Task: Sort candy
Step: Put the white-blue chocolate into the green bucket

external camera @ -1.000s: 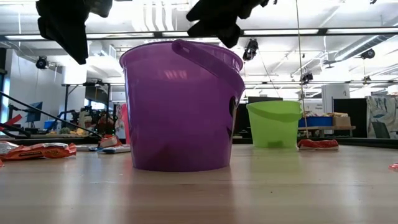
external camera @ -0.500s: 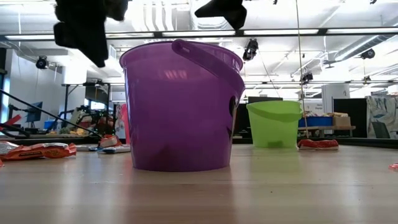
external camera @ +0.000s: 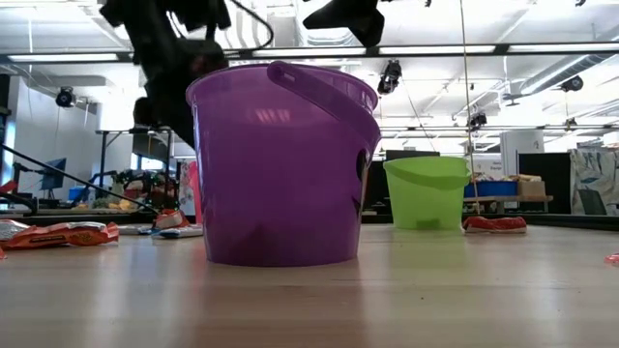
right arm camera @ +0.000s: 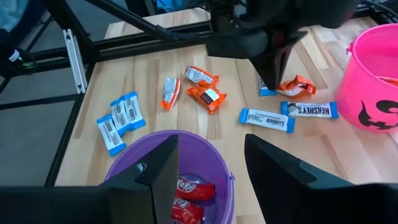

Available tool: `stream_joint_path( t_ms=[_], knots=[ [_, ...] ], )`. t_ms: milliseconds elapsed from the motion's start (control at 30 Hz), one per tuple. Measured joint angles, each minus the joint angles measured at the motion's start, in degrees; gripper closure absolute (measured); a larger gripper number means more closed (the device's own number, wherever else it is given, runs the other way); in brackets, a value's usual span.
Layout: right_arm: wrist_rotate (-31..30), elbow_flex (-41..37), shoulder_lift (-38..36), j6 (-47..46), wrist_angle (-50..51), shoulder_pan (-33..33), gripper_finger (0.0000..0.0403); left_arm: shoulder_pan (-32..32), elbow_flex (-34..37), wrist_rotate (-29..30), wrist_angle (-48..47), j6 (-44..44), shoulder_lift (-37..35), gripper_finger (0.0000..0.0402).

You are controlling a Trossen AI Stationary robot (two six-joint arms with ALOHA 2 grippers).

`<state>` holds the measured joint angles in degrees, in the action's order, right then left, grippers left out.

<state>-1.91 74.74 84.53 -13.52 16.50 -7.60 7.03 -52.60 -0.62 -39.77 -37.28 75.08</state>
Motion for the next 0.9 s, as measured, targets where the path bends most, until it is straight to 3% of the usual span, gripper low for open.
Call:
stream_joint_path(
  t_ms=[200, 533, 667, 900],
  knots=[
    [-0.2, 0.0, 0.0, 0.0, 0.1, 0.0, 0.0229, -0.1, 2.0, 1.5, 0.9, -7.7, 2.7, 0.0401],
    [-1.1, 0.0, 0.0, 0.5, 0.3, 0.0, 0.0229, -0.5, 3.7, 3.0, 3.8, -10.3, 7.4, 0.0392],
    [-1.2, 0.0, 0.0, 0.5, 0.7, 0.0, 0.0229, -0.9, 3.7, 3.0, 3.8, -10.8, 9.6, 0.0359],
    [-1.3, 0.0, 0.0, 0.5, 0.9, 0.0, 0.0229, -2.6, 3.7, 6.2, 3.8, -11.3, 11.6, 0.0269]
  ],
)
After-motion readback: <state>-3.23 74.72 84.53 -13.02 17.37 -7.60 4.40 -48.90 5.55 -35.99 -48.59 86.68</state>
